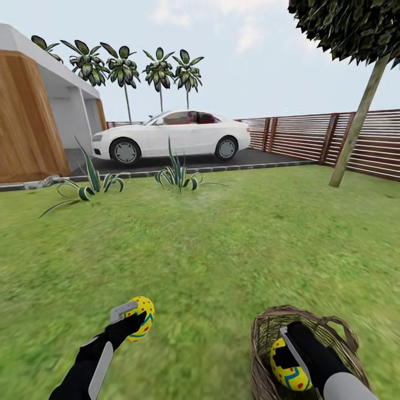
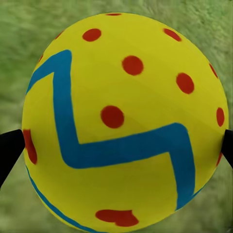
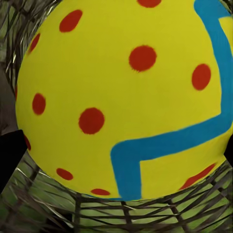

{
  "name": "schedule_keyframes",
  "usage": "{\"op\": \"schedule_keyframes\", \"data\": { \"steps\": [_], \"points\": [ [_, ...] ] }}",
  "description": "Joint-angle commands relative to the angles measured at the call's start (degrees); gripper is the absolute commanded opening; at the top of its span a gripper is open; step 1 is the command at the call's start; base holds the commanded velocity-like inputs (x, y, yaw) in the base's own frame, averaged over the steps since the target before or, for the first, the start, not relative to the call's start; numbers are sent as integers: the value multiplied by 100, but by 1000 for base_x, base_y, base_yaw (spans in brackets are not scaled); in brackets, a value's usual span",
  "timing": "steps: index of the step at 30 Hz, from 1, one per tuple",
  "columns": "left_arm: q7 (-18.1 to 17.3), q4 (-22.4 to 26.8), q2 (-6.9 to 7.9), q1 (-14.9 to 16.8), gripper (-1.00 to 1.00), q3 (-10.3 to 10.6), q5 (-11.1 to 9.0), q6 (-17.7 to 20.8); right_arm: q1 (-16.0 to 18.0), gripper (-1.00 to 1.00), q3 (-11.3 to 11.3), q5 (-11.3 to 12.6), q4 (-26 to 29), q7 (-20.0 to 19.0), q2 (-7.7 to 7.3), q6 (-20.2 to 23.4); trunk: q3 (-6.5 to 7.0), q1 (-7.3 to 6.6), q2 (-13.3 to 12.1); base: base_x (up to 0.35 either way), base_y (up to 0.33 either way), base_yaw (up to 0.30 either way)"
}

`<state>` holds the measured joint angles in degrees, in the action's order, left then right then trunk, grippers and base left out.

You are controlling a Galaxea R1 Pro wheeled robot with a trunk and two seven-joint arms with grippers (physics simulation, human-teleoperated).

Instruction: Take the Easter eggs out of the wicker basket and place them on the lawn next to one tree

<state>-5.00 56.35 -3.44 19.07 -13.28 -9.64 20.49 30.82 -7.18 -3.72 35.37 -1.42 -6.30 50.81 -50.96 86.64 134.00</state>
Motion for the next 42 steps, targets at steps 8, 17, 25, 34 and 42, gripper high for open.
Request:
{"op": "schedule_keyframes", "data": {
  "steps": [8, 17, 25, 34, 42],
  "points": [
    [-36, -116, -7, 6, -100, -25, -38, 43, 2, -100, -29, -32, 5, -17, -2, 25, 138, -177, -320, 0, 0, 0],
    [-37, -150, -7, 5, -100, -25, -38, 43, 2, -100, -21, -23, 5, -27, -11, 23, 300, -375, -681, 0, 0, 0],
    [-37, -152, -86, 6, -100, -25, -30, 43, 2, -100, -21, -24, 5, -33, -11, 33, 443, -551, -1001, 0, 0, 0],
    [-37, -159, -95, 6, -100, -25, -29, 43, 2, -100, -21, -32, 5, -27, -11, 34, 605, -748, -1362, 0, 0, 0],
    [-37, -159, -95, 8, -100, -25, -29, 43, 2, -100, -15, -18, 5, -51, -11, 24, 748, -924, -1683, 0, 0, 0]
  ]
}}
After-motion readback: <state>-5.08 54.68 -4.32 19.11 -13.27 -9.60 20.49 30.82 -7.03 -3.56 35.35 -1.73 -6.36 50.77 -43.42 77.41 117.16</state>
